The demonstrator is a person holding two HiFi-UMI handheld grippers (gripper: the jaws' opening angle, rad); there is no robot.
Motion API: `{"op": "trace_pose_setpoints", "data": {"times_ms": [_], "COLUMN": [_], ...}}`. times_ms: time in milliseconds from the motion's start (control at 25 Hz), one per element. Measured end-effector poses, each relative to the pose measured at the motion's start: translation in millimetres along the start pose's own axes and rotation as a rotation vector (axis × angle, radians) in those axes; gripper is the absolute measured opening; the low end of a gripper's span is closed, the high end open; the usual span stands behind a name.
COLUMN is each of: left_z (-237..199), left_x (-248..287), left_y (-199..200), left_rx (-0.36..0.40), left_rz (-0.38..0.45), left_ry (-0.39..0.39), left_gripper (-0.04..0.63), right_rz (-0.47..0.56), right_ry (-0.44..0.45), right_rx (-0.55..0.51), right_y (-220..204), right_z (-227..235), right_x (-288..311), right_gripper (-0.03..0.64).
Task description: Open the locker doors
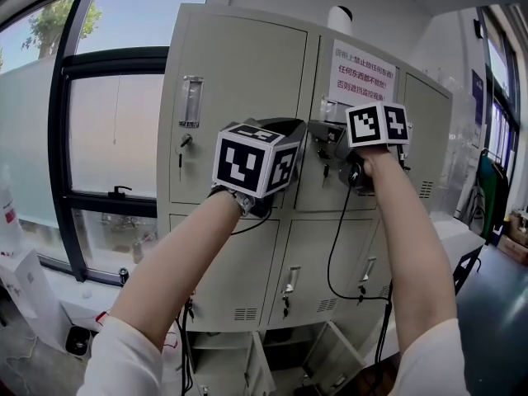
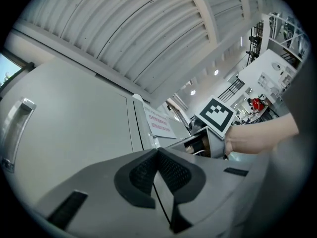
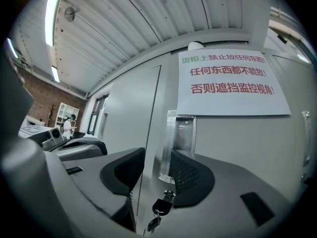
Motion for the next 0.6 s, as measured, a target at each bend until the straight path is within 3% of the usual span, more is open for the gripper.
{"op": "trace_pose_setpoints", "data": {"times_ms": [160,400,600], "left_z": [4.1,17.5,29.9], "left_x": [-0.7,5.0,13.3], "left_y": [3.7,0.8,1.4], "left_rx": [-0.001,0.021,-0.078], "left_rz": [0.003,-0.002,0.028], "left_ry": [-0.010,-0.029,-0.066], "left_gripper": [0.000,0.000,0.000], "right_rz": [-0.052,-0.081,-0.086], "right_ry": [0.014,-0.056,-0.074], "right_rx": [-0.022,-0.098,-0.106], "right_y": [7.0,10.3,13.0], "right_z": [-5.2,-17.4,-19.9], "right_x": [-17.9,-52.6,-94.7], "right_gripper": [0.169,0.148,0.121]}}
Point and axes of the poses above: the fingertips, and each gripper's own axes: x forward along the fingers, z to its right, y out of its top, the point moved 9 cm from there along -x, backward along the fingers, and after that the axes turned 4 degrees about -x, right-handed, at the moved point
